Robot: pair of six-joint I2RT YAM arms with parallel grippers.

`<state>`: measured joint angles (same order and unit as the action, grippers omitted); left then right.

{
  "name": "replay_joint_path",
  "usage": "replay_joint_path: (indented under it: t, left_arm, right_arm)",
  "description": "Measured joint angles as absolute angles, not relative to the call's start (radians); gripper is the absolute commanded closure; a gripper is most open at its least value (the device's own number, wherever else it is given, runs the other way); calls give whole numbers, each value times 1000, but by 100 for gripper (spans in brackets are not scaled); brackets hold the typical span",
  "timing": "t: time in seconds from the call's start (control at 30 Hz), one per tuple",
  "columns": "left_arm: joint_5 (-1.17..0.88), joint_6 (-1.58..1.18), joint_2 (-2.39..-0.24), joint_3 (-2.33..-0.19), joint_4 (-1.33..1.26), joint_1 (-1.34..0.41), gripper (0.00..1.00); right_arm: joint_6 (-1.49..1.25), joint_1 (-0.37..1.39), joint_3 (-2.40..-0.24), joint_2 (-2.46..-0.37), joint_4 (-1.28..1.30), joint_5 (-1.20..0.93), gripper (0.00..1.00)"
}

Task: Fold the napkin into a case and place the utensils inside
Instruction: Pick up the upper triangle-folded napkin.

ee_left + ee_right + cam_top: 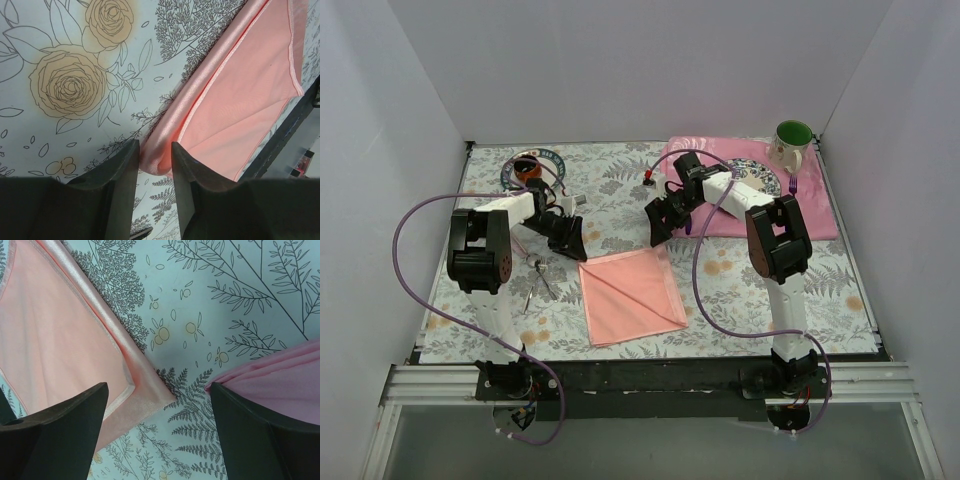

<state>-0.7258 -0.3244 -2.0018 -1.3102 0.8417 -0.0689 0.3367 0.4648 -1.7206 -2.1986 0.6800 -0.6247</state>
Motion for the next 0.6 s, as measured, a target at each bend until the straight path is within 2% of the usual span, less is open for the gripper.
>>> replay_joint_path:
  t: [0.3,0.6]
  left_arm:
    - [-732,-324,-2005,-1316,849,-69,66]
    - [-733,-325,-2005,-1316,849,-69,65]
  right_arm:
    - [360,465,-1721,-2203,683,-655,26]
    - [363,465,-1721,-2202,689,-694,28]
